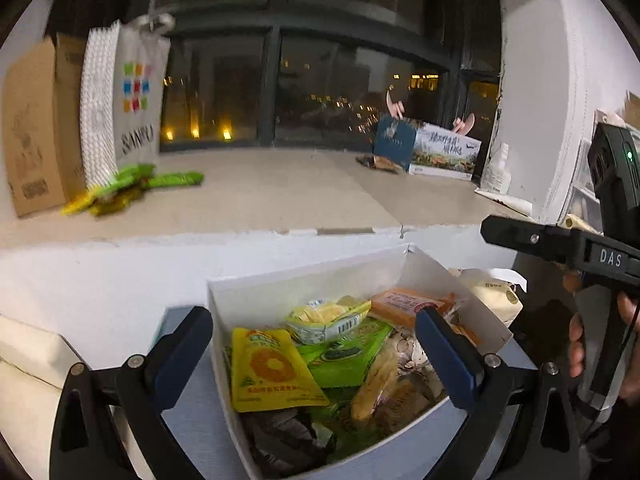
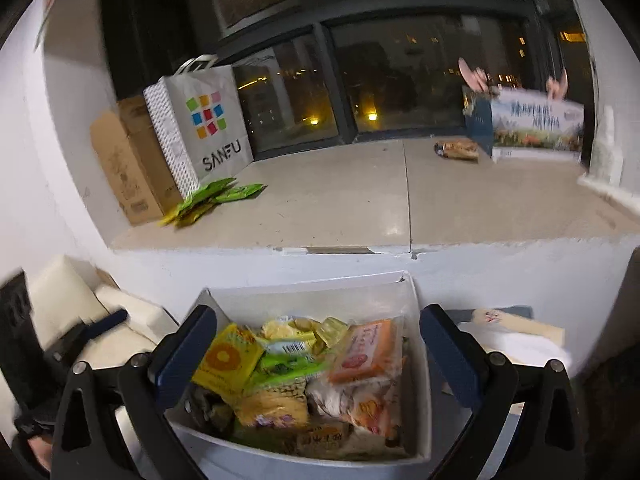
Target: Organize snacks
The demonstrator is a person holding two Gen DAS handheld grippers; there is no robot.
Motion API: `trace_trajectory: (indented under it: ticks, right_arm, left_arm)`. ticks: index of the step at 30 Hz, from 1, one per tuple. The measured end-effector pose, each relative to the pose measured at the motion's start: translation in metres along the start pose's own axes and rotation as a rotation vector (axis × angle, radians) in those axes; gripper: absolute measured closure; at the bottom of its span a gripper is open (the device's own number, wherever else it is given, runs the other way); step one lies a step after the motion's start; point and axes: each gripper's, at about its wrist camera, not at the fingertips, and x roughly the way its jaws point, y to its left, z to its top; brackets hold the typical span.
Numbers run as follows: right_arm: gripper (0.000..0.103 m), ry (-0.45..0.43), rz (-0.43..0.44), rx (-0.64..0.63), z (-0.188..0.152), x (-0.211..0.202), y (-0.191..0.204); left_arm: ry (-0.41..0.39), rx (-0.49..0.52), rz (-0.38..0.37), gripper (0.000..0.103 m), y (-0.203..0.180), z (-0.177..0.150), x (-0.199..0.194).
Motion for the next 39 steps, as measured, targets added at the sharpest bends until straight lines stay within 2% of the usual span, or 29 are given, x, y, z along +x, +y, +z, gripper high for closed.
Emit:
trace_trajectory:
  ticks: [2,4,8,13,17,19,22,25,32,39]
  right_arm:
    - [0.000,-0.051,-0.036,-0.082,-0.005,-0.020,0.015]
    - [0.000,-0.099,-0.067,-0.135,-0.012,-0.043,0.029]
    - [0.000,-0.154,-0.027,-0.186,-0.028,-0.083,0.045]
    - [0.000,-0.128,0.013,-0.182,-0.055,-0.120,0.054]
    - [0.000,-0.109,0.034,-0.168,-0.085,-0.148,0.055]
    - [0.000,-0.083,0.009,-0.157,-0.102,-0.163,0.058]
    - [0.000,-0.105,-0.022,-0.171,-0.124,-0.188,0.066]
    - [0.000,-0.101,-0.017,-0.133,-0.140,-0.206,0.069]
    - [0.000,-0.106,-0.002,-0.129,-0.161,-0.235,0.080]
    - [0.000,-0.114,0.014,-0.134,-0.165,-0.243,0.087]
  left_arm:
    - [-0.028,0.022,0.032,0.000,-0.008,-0.003,-0.016]
    - [-0.052,0.039,0.025,0.000,-0.016,-0.008,-0.033]
    - [-0.069,0.034,0.024,0.000,-0.027,-0.021,-0.065]
    - [-0.044,-0.001,0.050,0.000,-0.037,-0.036,-0.106]
    - [-0.025,-0.033,0.010,0.000,-0.042,-0.052,-0.140]
    - [-0.013,-0.023,0.019,0.000,-0.048,-0.060,-0.155]
    - [-0.018,-0.019,0.011,0.000,-0.058,-0.074,-0.182]
    - [-0.027,-0.023,0.001,0.000,-0.067,-0.086,-0.207]
    - [-0.045,-0.024,-0.018,0.000,-0.082,-0.103,-0.245]
    - [-0.054,-0.011,-0.015,0.000,-0.088,-0.103,-0.256]
